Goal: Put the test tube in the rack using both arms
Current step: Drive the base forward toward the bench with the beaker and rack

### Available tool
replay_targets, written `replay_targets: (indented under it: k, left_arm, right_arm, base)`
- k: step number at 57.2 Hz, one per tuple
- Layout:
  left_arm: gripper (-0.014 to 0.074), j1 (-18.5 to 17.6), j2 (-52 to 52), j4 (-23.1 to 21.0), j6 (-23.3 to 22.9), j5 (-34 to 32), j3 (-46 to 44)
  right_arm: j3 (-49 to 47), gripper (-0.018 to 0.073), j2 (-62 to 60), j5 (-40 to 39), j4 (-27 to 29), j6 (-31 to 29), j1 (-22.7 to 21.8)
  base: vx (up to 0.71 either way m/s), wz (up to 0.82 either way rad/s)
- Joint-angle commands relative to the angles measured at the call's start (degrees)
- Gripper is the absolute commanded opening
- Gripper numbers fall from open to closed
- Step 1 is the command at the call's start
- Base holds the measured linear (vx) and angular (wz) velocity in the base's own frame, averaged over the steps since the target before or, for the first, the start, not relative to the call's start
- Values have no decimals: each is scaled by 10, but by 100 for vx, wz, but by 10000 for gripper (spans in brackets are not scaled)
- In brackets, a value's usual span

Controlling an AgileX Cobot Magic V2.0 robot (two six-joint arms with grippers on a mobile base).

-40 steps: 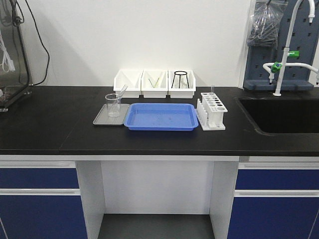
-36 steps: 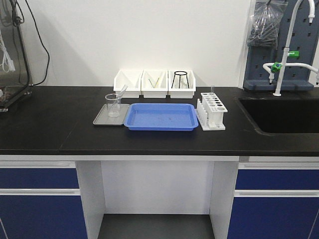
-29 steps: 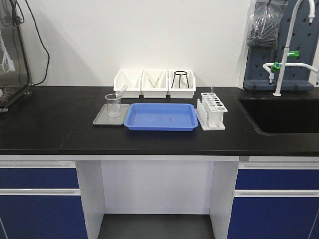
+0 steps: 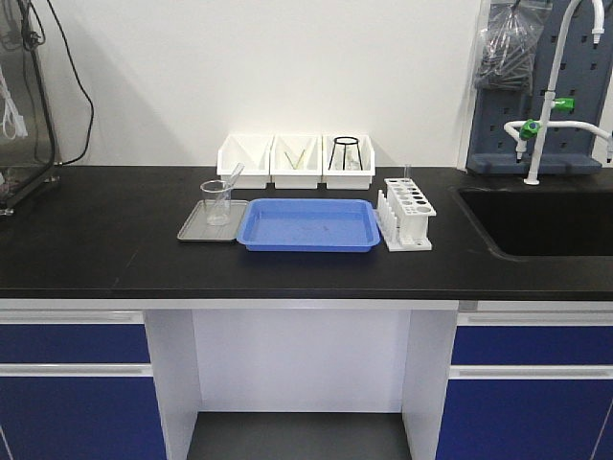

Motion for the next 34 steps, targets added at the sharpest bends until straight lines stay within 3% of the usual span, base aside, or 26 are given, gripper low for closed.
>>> replay_targets:
  k: [1, 34]
  left_arm:
    - [-4, 0, -8, -5, -3, -46, -17]
    - [-4, 0, -8, -5, -3, -45, -17]
  right_arm:
    - [11, -11, -5, -46, -2, -6, 0]
    - [11, -11, -5, -46, -2, -6, 0]
  base:
    - [1, -3]
    - [12, -5]
